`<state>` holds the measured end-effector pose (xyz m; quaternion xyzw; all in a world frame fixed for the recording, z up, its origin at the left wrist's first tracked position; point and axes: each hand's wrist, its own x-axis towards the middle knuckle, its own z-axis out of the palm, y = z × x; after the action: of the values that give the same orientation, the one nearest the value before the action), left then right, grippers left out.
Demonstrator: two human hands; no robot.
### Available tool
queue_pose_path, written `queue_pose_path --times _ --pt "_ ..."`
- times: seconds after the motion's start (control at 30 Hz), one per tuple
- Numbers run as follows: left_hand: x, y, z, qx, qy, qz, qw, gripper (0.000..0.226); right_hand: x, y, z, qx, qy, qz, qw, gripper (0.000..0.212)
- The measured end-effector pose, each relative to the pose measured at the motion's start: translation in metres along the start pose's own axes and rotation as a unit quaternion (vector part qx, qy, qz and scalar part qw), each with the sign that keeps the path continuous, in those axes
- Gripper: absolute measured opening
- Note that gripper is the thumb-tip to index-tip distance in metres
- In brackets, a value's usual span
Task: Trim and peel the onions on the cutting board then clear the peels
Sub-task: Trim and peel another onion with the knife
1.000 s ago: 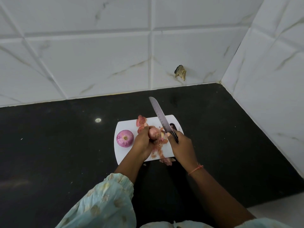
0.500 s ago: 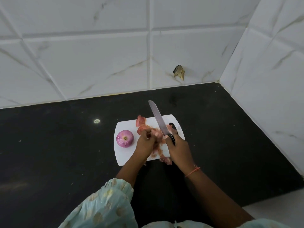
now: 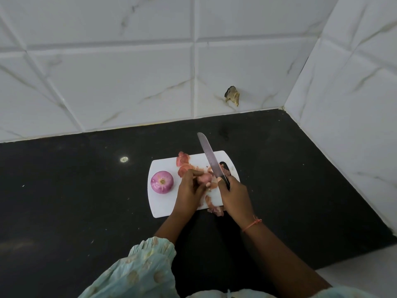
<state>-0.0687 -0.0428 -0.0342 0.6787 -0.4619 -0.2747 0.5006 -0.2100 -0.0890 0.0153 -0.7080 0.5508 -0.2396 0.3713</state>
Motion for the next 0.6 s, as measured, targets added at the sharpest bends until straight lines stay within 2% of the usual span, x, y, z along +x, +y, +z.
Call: queue_pose_path --times 0.3,0.47,0.6 --pt "-0.009 -0.002 -0.006 0.158 0.021 0.040 0.986 0.042 -0.003 0.003 -0.001 -0.068 -0.011 0.009 0.998 0.029" --pt "-0.008 -0.002 -0.003 0.144 0.011 0.028 0.989 0.037 -0.009 -0.001 -0.001 -0.139 -0.031 -0.026 0.990 0.028" --pt "-0.004 -0.001 -0.004 0.118 0.000 0.016 0.993 0.037 -0.014 -0.004 0.004 -0.161 -0.053 -0.021 0.985 0.032"
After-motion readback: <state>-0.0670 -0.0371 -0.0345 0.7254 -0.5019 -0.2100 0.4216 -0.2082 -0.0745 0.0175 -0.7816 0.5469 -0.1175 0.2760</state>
